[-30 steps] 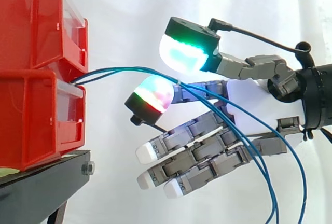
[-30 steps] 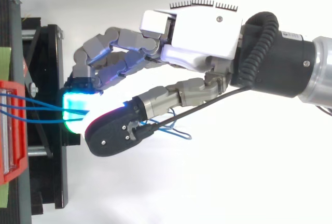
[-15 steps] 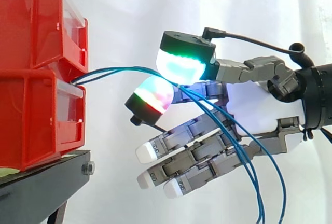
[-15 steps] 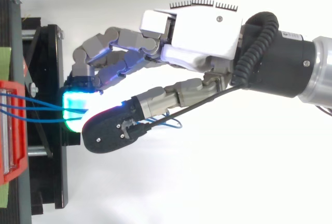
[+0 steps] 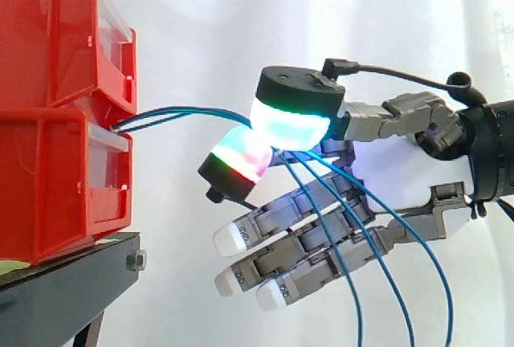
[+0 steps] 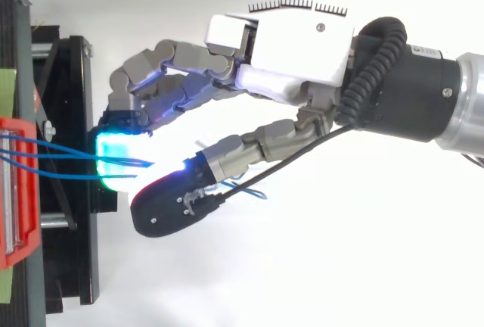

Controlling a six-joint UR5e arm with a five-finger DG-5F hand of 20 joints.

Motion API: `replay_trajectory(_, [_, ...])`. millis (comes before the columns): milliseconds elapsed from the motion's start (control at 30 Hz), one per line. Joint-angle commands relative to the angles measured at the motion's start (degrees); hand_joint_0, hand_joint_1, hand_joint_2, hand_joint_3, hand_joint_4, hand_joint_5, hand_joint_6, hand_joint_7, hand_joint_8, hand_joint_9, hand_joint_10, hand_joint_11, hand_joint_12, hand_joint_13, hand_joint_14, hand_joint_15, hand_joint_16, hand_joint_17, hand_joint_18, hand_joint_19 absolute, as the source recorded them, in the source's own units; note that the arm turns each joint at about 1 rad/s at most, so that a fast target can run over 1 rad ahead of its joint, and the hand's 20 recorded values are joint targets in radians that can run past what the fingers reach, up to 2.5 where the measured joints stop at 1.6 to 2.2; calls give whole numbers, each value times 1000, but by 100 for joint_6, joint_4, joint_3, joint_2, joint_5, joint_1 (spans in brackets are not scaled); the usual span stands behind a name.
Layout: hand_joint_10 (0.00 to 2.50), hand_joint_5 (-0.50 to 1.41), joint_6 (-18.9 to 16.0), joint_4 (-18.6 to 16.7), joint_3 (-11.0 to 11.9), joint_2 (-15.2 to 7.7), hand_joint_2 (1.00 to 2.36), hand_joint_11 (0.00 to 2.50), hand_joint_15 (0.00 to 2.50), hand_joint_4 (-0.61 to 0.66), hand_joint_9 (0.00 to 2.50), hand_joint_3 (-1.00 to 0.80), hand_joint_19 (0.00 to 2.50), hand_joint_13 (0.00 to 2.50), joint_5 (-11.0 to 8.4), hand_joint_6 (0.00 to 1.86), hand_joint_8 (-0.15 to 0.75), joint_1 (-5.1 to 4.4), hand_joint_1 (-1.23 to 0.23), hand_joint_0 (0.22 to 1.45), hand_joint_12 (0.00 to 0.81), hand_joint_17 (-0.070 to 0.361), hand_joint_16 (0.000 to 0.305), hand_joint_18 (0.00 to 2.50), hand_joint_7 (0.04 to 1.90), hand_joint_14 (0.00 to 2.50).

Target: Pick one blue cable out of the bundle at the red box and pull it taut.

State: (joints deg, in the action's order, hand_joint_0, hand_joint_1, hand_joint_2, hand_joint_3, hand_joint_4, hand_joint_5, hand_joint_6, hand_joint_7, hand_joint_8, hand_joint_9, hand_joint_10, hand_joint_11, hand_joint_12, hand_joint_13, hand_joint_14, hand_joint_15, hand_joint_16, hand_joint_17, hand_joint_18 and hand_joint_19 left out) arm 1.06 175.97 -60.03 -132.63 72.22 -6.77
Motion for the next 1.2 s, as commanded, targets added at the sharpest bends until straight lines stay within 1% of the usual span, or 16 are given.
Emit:
replay_trajectory(0, [10, -145, 0, 8, 0, 0, 1012, 330, 50, -109, 722, -361, 123, 331, 11, 826, 268, 0, -963, 725, 356, 115, 51, 429, 1128, 1])
replay_trajectory(100, [8, -149, 0, 16, 0, 0, 1003, 331, 46, -106, 714, -462, 127, 329, 11, 830, 265, 0, -958, 750, 356, 115, 51, 429, 1063, 0])
replay_trajectory(133, [8, -150, 0, 25, 0, 0, 1000, 326, 48, -77, 711, -500, 132, 324, 11, 828, 263, 0, -960, 743, 357, 115, 51, 430, 1000, 1])
replay_trajectory(200, [8, -145, 0, 25, 0, 0, 1000, 314, 53, -16, 704, -500, 137, 317, 11, 808, 260, 0, -949, 716, 355, 115, 51, 422, 987, 1])
replay_trajectory(267, [8, -140, 0, 25, 0, 0, 1000, 321, 57, 9, 696, -500, 158, 304, 11, 804, 258, 0, -938, 649, 354, 114, 51, 400, 1019, 4])
replay_trajectory(467, [7, -139, 0, 25, 0, 0, 1000, 322, 74, 12, 697, -500, 186, 285, 11, 811, 280, 0, -867, 500, 375, 125, 55, 369, 987, 2])
replay_trajectory(600, [7, -136, 0, 34, 0, 0, 1000, 319, 78, 13, 710, -500, 196, 281, 11, 811, 298, 0, -795, 457, 393, 133, 59, 365, 960, 3])
replay_trajectory(633, [6, -133, 0, 43, 0, 0, 1000, 321, 77, 26, 716, -500, 193, 284, 11, 805, 303, 0, -745, 446, 398, 136, 60, 370, 963, 2])
replay_trajectory(667, [7, -130, 0, 43, 0, 0, 1000, 318, 76, 28, 720, -500, 204, 274, 11, 795, 296, 0, -676, 485, 384, 129, 57, 345, 974, 2])
replay_trajectory(733, [7, -128, 0, 34, 0, 0, 1000, 307, 82, 23, 717, -500, 210, 267, 11, 783, 285, 0, -651, 512, 375, 124, 55, 329, 989, 3])
replay_trajectory(767, [8, -125, 0, 34, 0, 0, 1000, 311, 84, 10, 711, -500, 217, 259, 11, 771, 275, 0, -651, 555, 364, 119, 53, 313, 1021, 3])
replay_trajectory(800, [9, -125, 0, 34, 0, 0, 1000, 317, 82, 9, 710, -495, 218, 260, 11, 768, 276, 0, -656, 567, 363, 118, 52, 309, 1039, 1])
replay_trajectory(833, [8, -124, 0, 43, 0, 0, 1004, 311, 82, 7, 710, -439, 212, 257, 11, 766, 273, 0, -670, 587, 360, 116, 52, 305, 1053, 3])
replay_trajectory(1000, [8, -127, 0, 43, 0, 0, 1013, 319, 82, -27, 707, -305, 207, 260, 11, 776, 279, 0, -715, 591, 359, 116, 52, 307, 1076, 3])
replay_trajectory(1067, [8, -130, 0, 43, 0, 0, 1016, 325, 87, -20, 702, -229, 200, 270, 11, 780, 284, 0, -760, 591, 362, 117, 52, 321, 1109, 3])
replay_trajectory(1167, [8, -138, 0, 43, 0, 0, 1018, 322, 86, -14, 702, -188, 198, 281, 11, 805, 285, 0, -787, 598, 361, 117, 52, 342, 1077, 3])
